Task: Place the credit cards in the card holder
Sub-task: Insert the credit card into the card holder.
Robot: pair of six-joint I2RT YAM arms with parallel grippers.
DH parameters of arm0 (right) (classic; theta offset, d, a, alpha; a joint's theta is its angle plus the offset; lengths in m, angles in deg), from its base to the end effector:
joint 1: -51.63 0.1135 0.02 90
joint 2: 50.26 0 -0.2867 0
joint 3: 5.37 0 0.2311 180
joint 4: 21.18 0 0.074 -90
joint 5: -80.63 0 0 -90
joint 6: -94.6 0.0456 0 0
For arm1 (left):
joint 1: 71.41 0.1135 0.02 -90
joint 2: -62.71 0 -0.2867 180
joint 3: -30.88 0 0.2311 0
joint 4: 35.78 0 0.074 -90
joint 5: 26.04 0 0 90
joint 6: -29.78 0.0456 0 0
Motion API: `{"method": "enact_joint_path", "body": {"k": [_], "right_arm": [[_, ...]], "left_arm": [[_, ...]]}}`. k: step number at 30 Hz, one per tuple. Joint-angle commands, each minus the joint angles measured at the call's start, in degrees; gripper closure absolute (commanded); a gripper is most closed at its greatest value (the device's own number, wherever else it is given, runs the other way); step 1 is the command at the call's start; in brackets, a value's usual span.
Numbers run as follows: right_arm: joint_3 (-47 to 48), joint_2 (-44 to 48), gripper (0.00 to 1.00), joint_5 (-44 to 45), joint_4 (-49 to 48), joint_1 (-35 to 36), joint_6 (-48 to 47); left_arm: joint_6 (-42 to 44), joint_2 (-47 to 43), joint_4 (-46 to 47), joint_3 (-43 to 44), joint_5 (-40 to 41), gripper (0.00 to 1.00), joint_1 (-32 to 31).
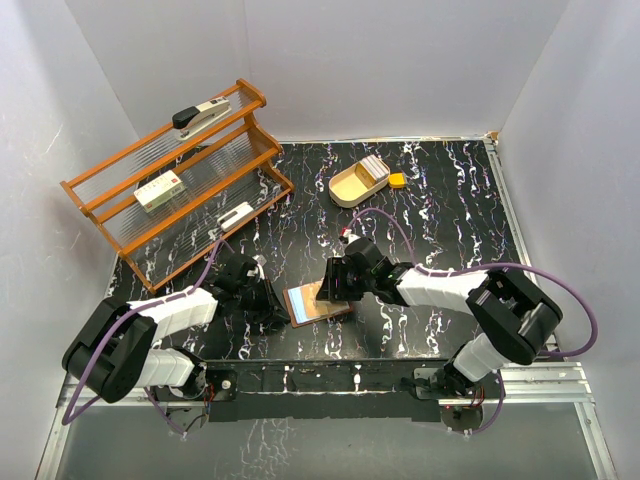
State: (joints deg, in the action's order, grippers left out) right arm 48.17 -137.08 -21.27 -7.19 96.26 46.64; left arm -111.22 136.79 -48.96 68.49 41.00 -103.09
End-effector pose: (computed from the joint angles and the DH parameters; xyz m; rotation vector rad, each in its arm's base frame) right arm 0.1911 0.2018 0.1858 -0.1643 2.5899 0.8927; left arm 0.1628 -0.1214 0.1634 -0.2518 2.6677 -1.0560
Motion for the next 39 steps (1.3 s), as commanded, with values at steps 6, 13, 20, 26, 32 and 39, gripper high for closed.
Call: {"method": "enact_joint_path", "body": {"k": [6,13,20,26,32,39], "right_arm": [[2.06,-2.01,0.53,0.39,-0.25,1.10,-0.97],[3.60,-4.02,0.52,0.21,-0.61,2.95,-0.69],[4.24,-4.23,0.52,-1.51,-2.92,4.28,-1.02],[3.91,-5.36,0.52,-5.12,-6.59,4.71,-1.25],[3.49,-5.11,0.52,-7.24,-9.00,5.07,-0.53],[2.75,-2.83,0.52,-8.00,-10.04,5.08,0.46]], "left_arm": [[1.43,0.10,-4.24,-0.51,2.09,0.98,-0.50],[1.34,0.27,-3.72,-0.61,1.87,0.98,-0.54],[1.52,0.28,-3.71,-0.51,1.87,0.98,-0.49],[2.42,0.51,-4.91,0.47,2.27,0.97,-0.49],[2.82,0.10,-5.76,0.95,2.48,0.97,-0.54],[3.18,-2.55,-8.49,1.84,3.93,0.95,-0.49]]}}
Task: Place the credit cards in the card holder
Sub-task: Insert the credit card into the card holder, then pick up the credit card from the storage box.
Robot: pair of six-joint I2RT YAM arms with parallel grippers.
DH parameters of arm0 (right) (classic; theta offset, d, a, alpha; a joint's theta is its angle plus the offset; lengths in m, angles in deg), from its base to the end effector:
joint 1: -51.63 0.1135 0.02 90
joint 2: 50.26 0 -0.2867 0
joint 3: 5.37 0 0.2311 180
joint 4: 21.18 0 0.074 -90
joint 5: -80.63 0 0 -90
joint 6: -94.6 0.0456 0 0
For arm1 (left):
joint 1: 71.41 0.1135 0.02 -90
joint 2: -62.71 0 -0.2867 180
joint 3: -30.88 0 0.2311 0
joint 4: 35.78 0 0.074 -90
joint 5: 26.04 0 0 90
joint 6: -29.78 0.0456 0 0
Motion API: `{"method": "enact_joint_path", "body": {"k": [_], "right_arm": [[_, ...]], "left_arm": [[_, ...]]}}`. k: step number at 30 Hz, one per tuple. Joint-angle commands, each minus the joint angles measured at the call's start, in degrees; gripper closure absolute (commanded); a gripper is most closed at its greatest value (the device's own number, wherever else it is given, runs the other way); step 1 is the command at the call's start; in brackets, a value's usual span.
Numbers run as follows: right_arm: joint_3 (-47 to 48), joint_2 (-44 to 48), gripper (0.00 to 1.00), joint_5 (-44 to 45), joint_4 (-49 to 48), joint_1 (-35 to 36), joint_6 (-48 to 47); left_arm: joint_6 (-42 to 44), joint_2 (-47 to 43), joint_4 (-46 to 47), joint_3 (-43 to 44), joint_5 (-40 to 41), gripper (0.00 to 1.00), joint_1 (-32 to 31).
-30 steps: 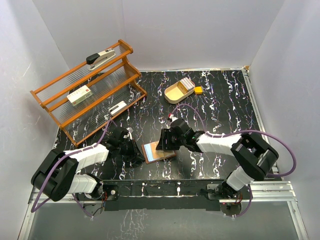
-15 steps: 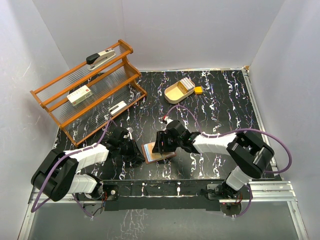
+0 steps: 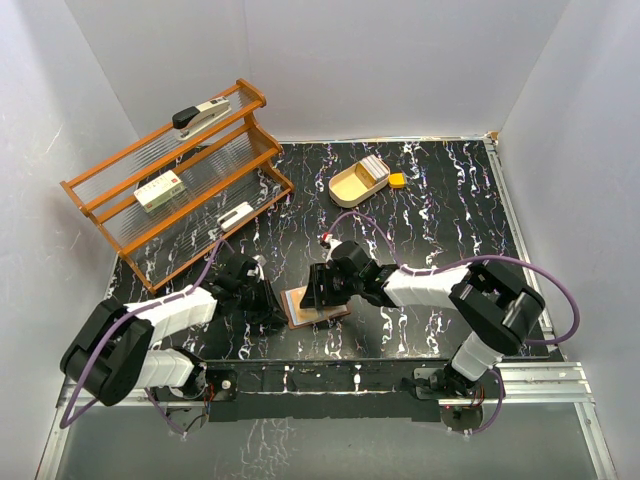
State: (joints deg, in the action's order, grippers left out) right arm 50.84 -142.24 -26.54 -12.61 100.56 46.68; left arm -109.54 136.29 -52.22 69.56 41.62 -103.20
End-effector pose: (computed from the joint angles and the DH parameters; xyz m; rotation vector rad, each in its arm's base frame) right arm 0.1879 0.2361 0.1828 -0.3188 2.5739 1.0511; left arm 0.1618 -0.1207 0.1656 -0.2260 2.6900 -1.0182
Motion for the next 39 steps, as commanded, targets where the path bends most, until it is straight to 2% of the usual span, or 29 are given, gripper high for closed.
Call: {"method": "enact_joint_path", "body": {"k": [1,5,10,15,16,17,18,29,34,39], "right_arm": [[0.32,2.68,0.52,-2.73,-3.85,0.73,0.24],[2.94,3.98,0.51,0.86,2.77,0.65,-2.72],[5.83,7.39,0.50,6.79,9.35,-1.38,-6.87],[13.35,9.55,0.49,15.52,17.70,-4.79,-13.89],[15.01,9.47,0.49,17.42,19.36,-5.61,-15.27],[17.00,9.13,0.49,19.21,20.81,-6.27,-16.75],[18.87,8.72,0.48,21.21,22.21,-7.14,-17.89],[37.53,-3.64,0.47,35.38,26.22,-18.36,-30.42],[49.04,-15.08,0.47,40.35,27.86,-22.51,-35.42],[60.55,-24.77,0.44,43.64,29.35,-23.50,-41.91]], "left_arm": [[1.57,-2.54,-5.61,1.06,3.50,0.93,-0.38],[1.84,-5.15,-7.45,2.22,4.29,0.81,-0.42],[2.74,-9.33,-11.72,5.35,6.51,0.57,-0.36],[4.49,-14.15,-16.00,10.13,8.17,0.43,-0.42],[4.90,-15.03,-16.65,11.07,8.27,0.35,-0.38],[5.40,-15.88,-17.23,11.92,8.48,0.17,-0.40],[5.88,-16.87,-17.85,12.88,8.60,0.03,-0.40],[13.91,-22.48,-24.36,20.65,9.81,0.01,-0.39],[19.31,-23.43,-28.14,21.87,12.16,0.01,-0.38],[21.34,-24.78,-28.18,20.50,11.64,0.01,-0.38]]}}
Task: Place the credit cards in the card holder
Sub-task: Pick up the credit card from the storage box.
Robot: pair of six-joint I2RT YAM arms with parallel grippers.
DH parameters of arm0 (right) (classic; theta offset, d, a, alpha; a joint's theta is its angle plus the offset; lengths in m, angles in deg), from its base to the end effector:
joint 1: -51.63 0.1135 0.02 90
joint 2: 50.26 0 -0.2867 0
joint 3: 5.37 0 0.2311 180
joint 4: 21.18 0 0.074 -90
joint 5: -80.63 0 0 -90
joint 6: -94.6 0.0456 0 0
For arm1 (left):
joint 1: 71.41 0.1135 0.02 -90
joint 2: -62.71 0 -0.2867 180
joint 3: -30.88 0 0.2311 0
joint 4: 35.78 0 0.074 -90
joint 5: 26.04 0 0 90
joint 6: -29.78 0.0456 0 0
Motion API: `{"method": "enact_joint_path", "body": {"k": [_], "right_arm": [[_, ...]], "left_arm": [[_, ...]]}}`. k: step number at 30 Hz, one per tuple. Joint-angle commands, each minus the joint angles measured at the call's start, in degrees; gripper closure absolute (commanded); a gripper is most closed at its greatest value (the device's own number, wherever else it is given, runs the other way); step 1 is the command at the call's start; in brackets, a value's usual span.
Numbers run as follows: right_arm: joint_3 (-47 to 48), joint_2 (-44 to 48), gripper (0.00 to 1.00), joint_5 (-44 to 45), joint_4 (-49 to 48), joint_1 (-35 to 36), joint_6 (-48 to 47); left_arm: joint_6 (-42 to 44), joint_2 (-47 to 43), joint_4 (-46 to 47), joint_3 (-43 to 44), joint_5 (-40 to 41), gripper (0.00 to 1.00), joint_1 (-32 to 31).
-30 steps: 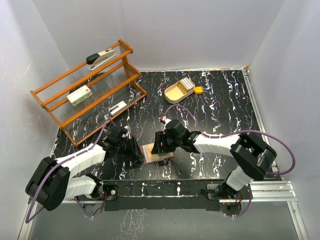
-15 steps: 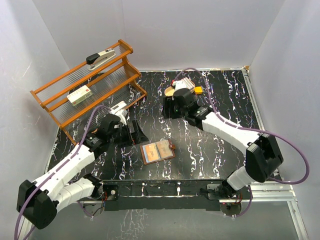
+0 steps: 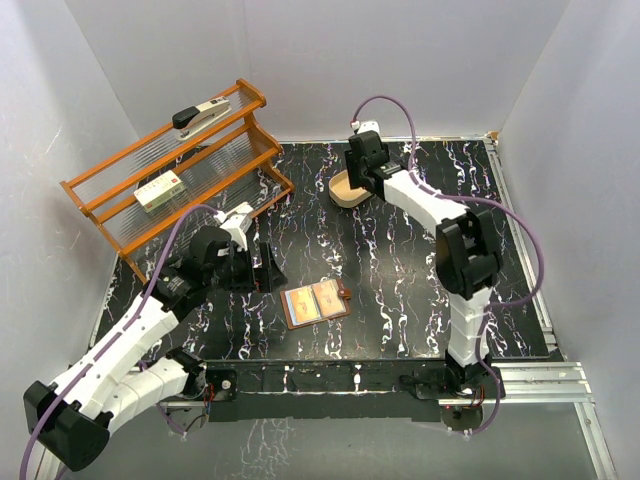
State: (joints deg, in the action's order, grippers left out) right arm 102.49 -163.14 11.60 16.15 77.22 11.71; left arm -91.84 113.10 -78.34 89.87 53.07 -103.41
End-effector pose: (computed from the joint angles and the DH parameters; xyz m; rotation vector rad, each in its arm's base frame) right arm 0.4110 0.1787 0.2789 -0.1795 2.2467 -0.1197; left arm 0.1347 -0.0943 0.3026 0.1228 2.2724 -0.8216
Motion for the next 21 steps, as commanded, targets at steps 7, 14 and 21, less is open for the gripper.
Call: {"method": "enact_joint_path", "body": {"k": [7,14,21], "right_arm": [[22.11,-15.16,0.40,8.49,3.60,-1.16,-13.38],[28.23,-21.86,0.36,7.41,3.59,-2.21,-16.91],[28.87,-24.74,0.37,10.75,2.72,-2.34,-20.24]], "left_arm": [[3.71,-2.70,-1.62,-0.19,-0.42,0.01,-0.16],[3.52,-4.06,-1.82,-0.11,1.42,0.01,-0.16],[3.65,-3.91,-2.09,0.09,0.81,0.01,-0.16]]}}
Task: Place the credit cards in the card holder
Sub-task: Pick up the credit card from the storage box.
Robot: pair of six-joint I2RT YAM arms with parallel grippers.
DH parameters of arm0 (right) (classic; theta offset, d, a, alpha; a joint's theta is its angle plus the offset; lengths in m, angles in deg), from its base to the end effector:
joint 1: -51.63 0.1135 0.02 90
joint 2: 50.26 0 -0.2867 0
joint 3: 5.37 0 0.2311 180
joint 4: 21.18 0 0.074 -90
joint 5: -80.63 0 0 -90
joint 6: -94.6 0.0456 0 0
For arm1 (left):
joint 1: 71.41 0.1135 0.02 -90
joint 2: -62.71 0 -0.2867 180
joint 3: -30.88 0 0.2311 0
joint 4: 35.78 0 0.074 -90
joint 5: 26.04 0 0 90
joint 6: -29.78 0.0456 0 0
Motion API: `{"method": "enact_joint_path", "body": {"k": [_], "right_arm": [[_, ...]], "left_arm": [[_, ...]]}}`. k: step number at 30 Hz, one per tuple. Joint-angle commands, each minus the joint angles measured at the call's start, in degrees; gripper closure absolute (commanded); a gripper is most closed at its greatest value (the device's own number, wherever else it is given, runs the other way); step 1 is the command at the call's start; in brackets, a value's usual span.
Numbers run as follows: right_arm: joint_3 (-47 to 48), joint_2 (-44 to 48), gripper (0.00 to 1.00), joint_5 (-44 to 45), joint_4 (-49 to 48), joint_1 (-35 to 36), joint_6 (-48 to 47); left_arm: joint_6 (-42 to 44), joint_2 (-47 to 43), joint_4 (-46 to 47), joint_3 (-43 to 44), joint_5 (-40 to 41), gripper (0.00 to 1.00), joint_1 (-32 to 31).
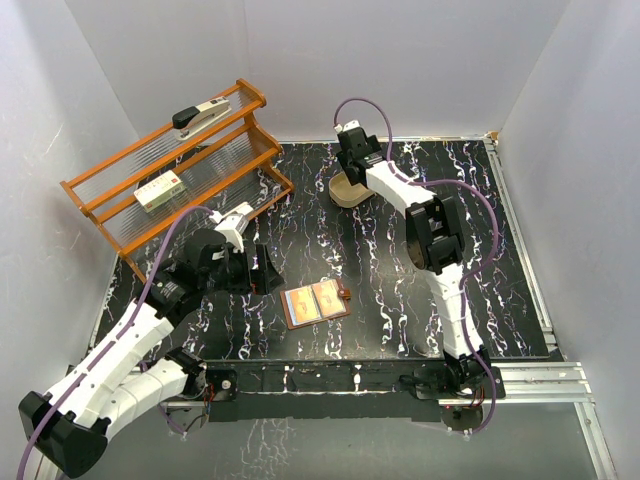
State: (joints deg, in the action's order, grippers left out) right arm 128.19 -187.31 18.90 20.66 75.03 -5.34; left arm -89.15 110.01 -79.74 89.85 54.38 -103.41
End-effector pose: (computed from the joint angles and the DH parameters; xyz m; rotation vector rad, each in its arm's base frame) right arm 0.5049 0.1949 0.2136 -0.4275 2.2490 -0.4599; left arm 0.1253 -0.0872 0.3074 0.1628 2.2278 -0.7845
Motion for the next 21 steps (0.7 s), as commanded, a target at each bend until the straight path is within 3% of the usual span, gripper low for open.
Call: {"method": "enact_joint_path", "body": {"k": [1,21], "right_arm": [[2.94,-0.58,0.38,4.02,-2.06,-0.11,-3.65],[4.38,0.07,0.65,4.04,-3.33,-0.46,-6.07]], "left_arm": [[0.98,-1.03,-0.57,-0.02,-0.45,0.01,-0.20],[0.71,-0.73,-0.94,0.11,0.81,0.01,-0.21]]}}
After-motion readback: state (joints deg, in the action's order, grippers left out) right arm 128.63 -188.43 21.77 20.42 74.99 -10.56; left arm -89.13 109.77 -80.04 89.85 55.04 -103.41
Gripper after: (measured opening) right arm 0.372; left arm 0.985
